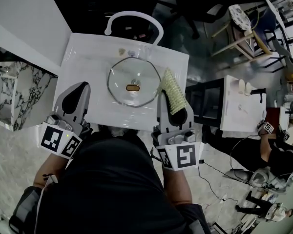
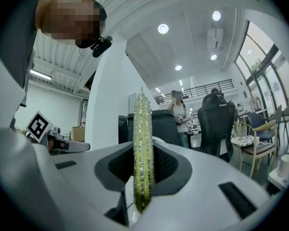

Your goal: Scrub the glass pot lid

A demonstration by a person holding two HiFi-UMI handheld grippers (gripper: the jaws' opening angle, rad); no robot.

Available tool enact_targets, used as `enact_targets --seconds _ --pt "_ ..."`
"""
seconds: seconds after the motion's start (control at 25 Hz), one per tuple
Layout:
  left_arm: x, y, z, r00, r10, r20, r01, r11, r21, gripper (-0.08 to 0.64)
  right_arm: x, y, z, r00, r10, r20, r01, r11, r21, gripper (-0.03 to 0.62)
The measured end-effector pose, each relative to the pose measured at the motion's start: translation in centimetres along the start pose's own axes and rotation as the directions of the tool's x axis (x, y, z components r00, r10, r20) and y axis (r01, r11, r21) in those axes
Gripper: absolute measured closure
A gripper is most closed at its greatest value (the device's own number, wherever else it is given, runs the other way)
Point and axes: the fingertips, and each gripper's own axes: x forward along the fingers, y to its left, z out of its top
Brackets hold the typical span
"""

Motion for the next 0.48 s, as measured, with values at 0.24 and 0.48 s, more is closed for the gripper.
enact_targets --seconds 0.24,0.48 --pt "0.13 0.15 -0.06 1.000 0.006 -0.007 -0.006 1.000 0.000 0.560 0.10 -0.23 -0.11 1.000 -0.003 -0.011 0.003 1.000 0.011 0.526" --pt "0.34 -0.09 -0.56 1.000 0.005 -0.009 -0.005 1.000 0.004 0.560 -0.26 -0.74 -0.59 1.000 -0.015 -0.018 0.015 1.000 0.016 0.527"
